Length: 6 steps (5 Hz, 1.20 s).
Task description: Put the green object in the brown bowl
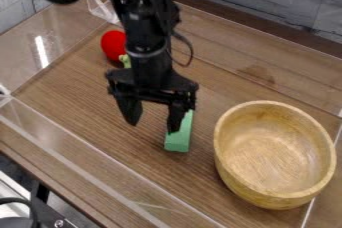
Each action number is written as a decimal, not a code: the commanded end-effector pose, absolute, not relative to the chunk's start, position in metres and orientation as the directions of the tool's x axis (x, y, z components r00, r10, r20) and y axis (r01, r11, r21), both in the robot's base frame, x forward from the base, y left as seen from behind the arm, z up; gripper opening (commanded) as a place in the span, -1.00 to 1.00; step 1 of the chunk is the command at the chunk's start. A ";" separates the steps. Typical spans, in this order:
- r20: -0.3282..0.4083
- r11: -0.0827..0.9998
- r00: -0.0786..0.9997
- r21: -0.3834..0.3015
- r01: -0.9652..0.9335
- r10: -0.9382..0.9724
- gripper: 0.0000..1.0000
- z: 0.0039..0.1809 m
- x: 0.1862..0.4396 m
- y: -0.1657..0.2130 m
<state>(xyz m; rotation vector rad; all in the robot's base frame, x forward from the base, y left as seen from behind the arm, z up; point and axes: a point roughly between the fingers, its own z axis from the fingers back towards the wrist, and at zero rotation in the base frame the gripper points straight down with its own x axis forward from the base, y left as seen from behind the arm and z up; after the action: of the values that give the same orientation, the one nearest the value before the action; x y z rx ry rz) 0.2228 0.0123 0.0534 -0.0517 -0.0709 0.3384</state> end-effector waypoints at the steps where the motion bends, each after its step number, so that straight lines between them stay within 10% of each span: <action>1: 0.112 0.946 0.940 -0.074 -0.316 0.323 1.00 0.048 0.239 0.015; 6: 0.145 0.941 0.932 -0.112 -0.319 0.333 1.00 0.042 0.253 0.018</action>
<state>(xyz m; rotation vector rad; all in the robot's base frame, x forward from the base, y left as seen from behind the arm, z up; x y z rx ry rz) 0.2471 0.0167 0.0317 -0.0883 -0.1199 0.3364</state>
